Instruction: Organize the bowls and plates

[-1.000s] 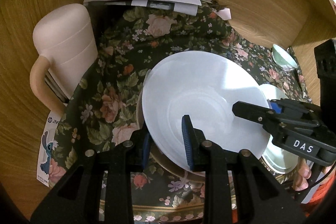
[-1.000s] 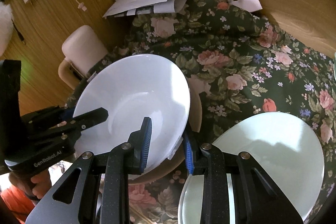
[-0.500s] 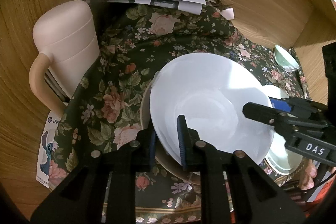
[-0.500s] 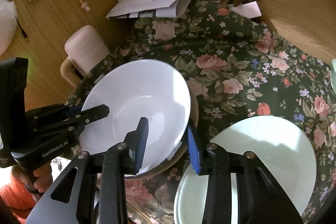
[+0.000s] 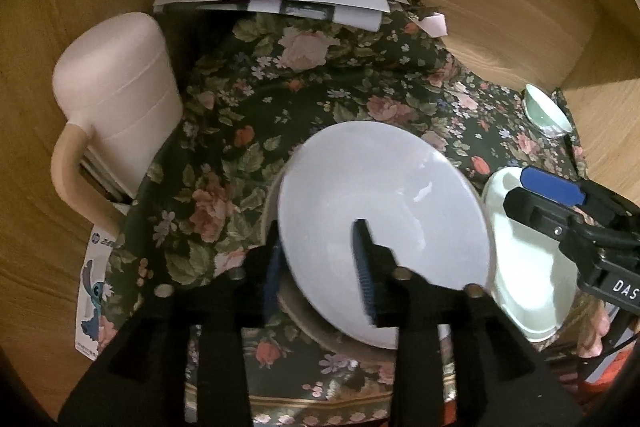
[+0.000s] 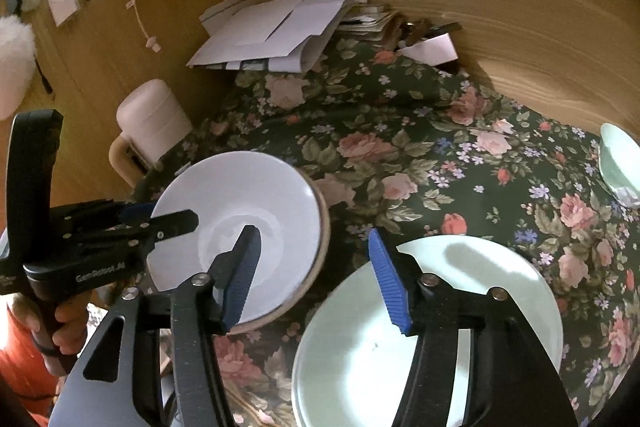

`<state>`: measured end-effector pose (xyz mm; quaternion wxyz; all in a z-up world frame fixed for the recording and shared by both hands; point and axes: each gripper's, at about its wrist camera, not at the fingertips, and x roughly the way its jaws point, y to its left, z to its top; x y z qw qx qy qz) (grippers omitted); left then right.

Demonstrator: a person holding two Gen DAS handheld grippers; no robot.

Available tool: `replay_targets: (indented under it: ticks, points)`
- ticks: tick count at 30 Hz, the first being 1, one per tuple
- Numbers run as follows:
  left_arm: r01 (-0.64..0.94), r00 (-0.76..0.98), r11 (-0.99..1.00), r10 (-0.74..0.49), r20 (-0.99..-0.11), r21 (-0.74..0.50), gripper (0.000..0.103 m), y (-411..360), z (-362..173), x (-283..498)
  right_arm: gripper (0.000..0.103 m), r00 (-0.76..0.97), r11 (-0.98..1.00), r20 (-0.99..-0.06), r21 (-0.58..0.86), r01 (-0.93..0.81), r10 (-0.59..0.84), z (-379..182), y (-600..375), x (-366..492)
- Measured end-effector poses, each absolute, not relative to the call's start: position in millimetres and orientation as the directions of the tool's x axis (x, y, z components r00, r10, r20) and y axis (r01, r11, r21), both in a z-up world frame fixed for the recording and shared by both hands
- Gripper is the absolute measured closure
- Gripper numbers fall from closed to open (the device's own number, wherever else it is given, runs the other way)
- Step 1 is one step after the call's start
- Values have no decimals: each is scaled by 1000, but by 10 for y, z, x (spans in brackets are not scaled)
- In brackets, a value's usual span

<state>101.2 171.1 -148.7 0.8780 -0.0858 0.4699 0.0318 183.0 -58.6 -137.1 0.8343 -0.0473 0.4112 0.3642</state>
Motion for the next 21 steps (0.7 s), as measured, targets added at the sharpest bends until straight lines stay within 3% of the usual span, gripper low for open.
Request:
replay_targets:
  ticks: [3, 9, 13, 17, 21]
  points:
    - [-145, 581, 985, 9, -814, -93, 47, 1651, -1384, 1017, 41, 421, 735, -704, 212, -644, 572, -1296, -660, 1838]
    - [-114, 669, 993, 56, -741, -28, 40, 1471, -1053, 1010, 37, 476, 754, -667, 203, -625, 574, -1128, -867, 1893]
    - [-79, 702, 996, 28, -712, -38, 39, 1309, -886, 1057, 37, 510, 770, -646, 198, -606, 568, -1020, -1046, 1961]
    - [-29, 737, 999, -2, -676, -34, 30, 1120, -770, 1135, 36, 551, 793, -626, 188, -580, 552, -914, -1267, 2049]
    - [8, 752, 999, -29, -658, -35, 30, 910, -687, 1281, 35, 597, 822, -608, 174, -543, 523, -824, -1515, 2151]
